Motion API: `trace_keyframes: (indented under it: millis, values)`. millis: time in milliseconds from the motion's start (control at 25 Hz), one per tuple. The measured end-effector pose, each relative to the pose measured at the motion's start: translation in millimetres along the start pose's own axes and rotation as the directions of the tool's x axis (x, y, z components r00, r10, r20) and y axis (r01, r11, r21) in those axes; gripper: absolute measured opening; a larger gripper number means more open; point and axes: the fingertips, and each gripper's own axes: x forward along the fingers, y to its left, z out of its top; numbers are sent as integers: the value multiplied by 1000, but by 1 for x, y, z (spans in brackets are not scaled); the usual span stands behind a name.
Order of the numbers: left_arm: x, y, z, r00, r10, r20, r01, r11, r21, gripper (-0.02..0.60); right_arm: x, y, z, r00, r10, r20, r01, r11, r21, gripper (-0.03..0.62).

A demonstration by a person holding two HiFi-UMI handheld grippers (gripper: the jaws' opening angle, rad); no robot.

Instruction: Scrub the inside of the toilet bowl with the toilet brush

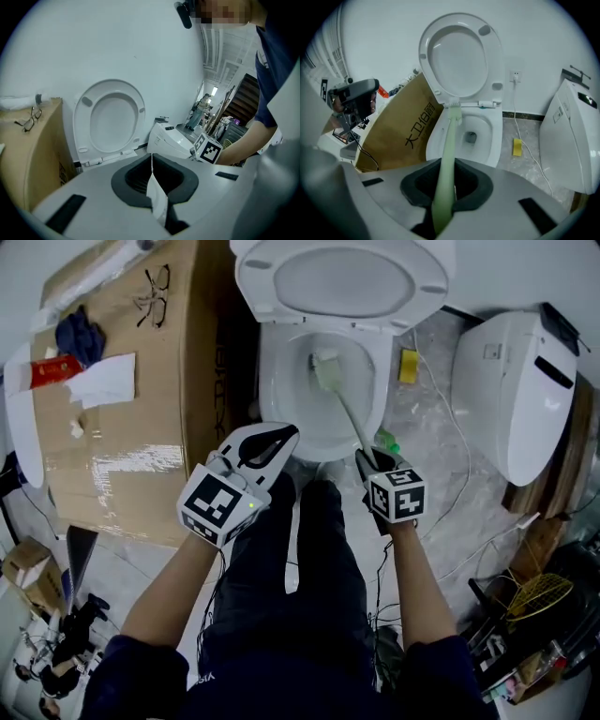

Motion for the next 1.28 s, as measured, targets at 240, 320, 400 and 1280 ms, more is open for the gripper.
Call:
trace_keyframes:
  millis: [240, 320, 400, 1280]
  values:
    - [-18, -14, 41, 999, 11, 31, -12, 999, 38, 35, -50, 15, 28, 997, 22, 71, -20, 1000, -24, 52]
    - [-25, -19, 54, 999, 15, 40, -17, 999, 48, 35, -67, 21, 38, 995, 26, 96, -23, 999, -31, 52]
    - [-33, -22, 66, 999, 20, 49, -23, 998, 59, 35, -84, 29, 49, 992, 32, 126, -28, 999, -36, 53]
    - [-119, -64, 149, 989, 47, 144, -66, 989, 134, 35, -230, 124, 145, 917, 113, 383, -57, 986, -156, 54]
